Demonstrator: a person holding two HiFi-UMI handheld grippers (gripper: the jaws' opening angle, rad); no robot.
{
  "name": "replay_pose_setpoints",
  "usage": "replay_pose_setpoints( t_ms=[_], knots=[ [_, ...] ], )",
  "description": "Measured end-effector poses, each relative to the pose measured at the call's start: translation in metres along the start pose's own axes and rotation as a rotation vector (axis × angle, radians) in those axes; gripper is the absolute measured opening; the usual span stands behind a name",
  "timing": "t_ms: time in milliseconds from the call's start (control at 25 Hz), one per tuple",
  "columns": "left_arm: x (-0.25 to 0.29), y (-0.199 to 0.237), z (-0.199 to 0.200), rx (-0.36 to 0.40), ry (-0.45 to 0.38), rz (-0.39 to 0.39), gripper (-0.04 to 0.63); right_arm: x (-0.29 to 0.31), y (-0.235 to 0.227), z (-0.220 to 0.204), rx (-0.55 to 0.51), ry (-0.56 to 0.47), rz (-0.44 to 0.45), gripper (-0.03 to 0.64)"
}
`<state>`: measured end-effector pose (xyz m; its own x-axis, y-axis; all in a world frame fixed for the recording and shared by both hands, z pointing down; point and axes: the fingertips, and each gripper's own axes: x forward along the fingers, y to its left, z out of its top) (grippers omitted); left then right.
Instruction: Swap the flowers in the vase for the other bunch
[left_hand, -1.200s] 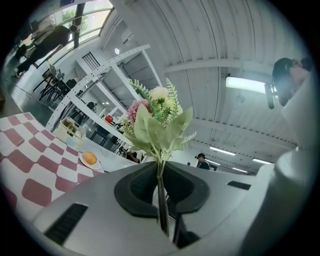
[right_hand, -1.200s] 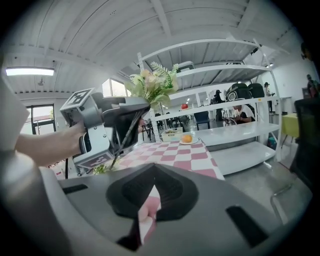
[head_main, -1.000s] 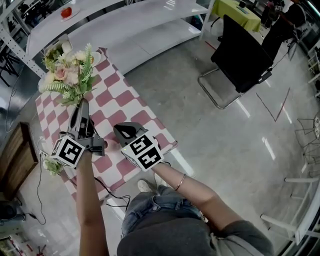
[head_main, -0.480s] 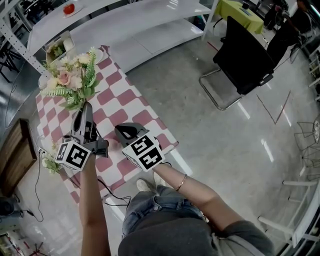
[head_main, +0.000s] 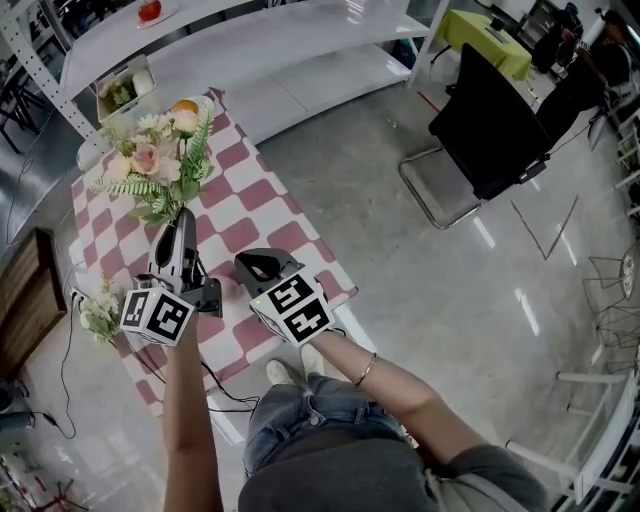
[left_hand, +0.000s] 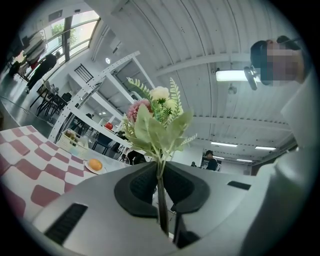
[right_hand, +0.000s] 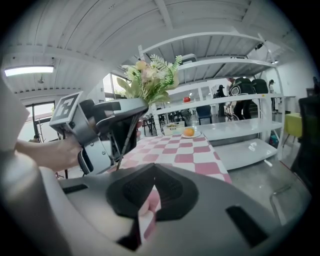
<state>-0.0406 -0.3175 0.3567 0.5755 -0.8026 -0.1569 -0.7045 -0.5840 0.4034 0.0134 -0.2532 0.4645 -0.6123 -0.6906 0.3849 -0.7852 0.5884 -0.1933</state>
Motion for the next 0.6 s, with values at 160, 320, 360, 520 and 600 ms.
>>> replay_pose_setpoints(
  t_ms=[160,320,360,520,600],
  knots=[
    [-0.003,0.0019,-0.0023,-0.001,-0.015,-0.002,0.037,-0.0001,0.0003,-0.0008,-0.002,0.005,-0.001,0.009],
    [-0.0056,0.0009,-0.0075,0.01,-0.011,0.004,0.037,0.0002,0.0005,-0.0033,-0.003,0.011,0.003,0.01],
    [-0.006,0.0004,-0.0084,0.017,-0.009,0.006,0.037,0.0004,0.0004,-0.0039,-0.004,0.014,0.005,0.01],
    [-0.0072,-0.0015,-0.0085,0.036,-0.001,0.02,0.037,0.0014,0.002,-0.0068,-0.007,0.028,0.013,0.009],
    [-0.0079,-0.0003,-0.0087,0.039,-0.005,0.026,0.037,0.0026,0.0036,-0.0081,-0.009,0.032,0.018,0.01]
  ],
)
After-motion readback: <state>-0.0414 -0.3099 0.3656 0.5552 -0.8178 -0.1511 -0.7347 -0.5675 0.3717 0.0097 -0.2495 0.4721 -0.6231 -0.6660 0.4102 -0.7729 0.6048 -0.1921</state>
